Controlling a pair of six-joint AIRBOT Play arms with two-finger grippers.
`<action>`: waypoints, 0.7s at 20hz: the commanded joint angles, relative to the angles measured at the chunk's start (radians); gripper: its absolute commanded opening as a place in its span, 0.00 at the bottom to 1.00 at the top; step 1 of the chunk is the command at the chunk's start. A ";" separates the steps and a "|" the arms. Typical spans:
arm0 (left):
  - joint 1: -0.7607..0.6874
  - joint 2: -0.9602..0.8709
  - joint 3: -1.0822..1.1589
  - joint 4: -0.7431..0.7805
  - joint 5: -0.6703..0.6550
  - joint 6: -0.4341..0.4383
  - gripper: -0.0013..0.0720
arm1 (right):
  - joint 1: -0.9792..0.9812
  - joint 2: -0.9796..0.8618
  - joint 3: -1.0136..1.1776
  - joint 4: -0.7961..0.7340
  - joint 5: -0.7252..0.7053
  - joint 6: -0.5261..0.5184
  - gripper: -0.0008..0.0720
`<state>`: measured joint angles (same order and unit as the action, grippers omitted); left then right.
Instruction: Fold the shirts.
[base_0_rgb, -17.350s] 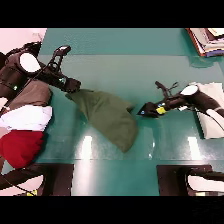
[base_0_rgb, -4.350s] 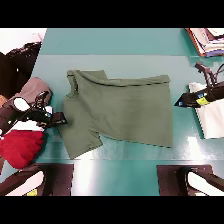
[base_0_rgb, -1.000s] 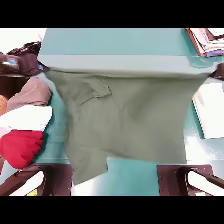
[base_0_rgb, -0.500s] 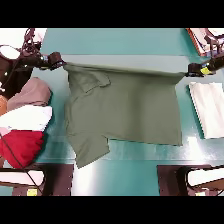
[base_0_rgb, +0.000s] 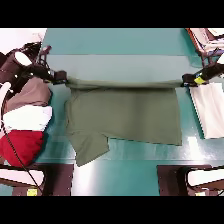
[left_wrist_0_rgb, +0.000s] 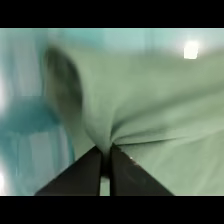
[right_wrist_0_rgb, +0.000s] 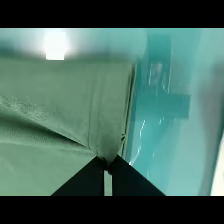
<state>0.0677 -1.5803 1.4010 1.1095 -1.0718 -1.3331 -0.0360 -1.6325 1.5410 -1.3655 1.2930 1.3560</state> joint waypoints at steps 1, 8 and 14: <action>-0.012 0.003 -0.119 0.029 -0.002 -0.002 0.06 | 0.003 0.039 -0.154 0.013 -0.050 -0.003 0.04; -0.011 0.043 -0.163 0.043 -0.057 -0.056 0.68 | 0.021 0.043 -0.160 0.011 0.067 0.030 0.63; -0.011 0.367 -0.400 0.116 -0.151 -0.088 0.68 | -0.058 0.290 -0.319 0.012 0.086 0.029 0.63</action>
<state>0.0563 -1.3560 1.1316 1.2018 -1.1751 -1.3941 -0.0643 -1.4471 1.2984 -1.3556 1.3643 1.3815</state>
